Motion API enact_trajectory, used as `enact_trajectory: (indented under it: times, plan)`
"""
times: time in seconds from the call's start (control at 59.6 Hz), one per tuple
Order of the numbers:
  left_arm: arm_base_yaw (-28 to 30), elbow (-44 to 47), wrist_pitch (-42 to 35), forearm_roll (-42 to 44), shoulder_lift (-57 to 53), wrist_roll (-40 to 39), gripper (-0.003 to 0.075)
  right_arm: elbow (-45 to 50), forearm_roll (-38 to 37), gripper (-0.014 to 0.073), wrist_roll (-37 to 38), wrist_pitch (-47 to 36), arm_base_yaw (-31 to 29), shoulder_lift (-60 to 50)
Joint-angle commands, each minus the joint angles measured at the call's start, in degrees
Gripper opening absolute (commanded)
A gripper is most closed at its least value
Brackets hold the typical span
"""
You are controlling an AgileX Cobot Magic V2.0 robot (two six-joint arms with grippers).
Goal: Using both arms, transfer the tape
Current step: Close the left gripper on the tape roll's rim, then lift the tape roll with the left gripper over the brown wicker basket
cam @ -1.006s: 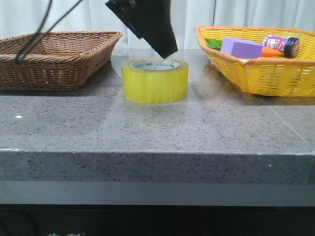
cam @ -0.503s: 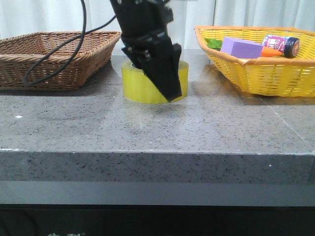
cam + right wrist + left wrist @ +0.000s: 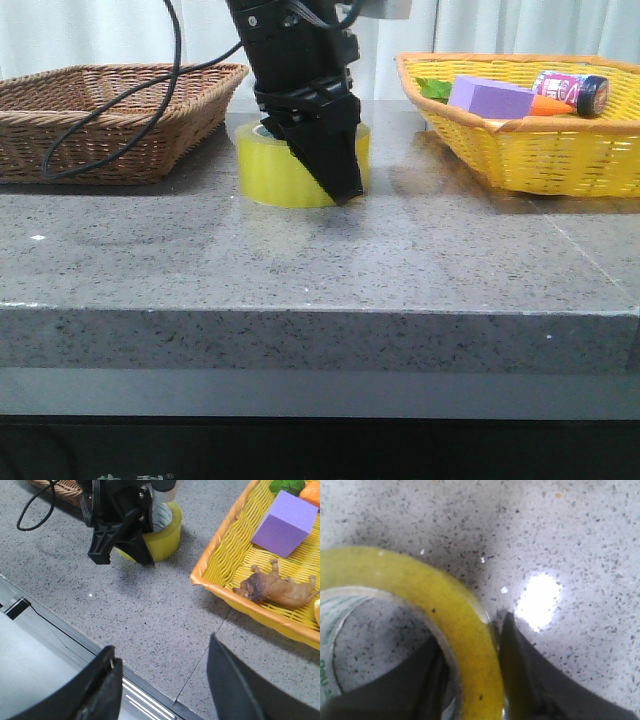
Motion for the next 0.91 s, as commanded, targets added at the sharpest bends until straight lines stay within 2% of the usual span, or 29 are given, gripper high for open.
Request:
enact_trajectory:
  times: [0.0, 0.52, 0.889]
  plan:
    - [-0.1, -3.1, -0.7, -0.8, -3.4, -0.2, 0.0176, -1.5, -0.4, 0.0413, -0.5, -3.6, -0.2, -0.2]
    - [0.1, -14.8, 4.6, 0.2, -3.4, -6.2, 0.0176, -1.5, -0.3, 0.0413, -0.5, -3.6, -0.2, -0.2]
    - [0.8, -25.3, 9.7, 15.3, -3.4, -16.6, 0.0176, -1.5, -0.3, 0.0413, -0.5, -3.6, -0.2, -0.2]
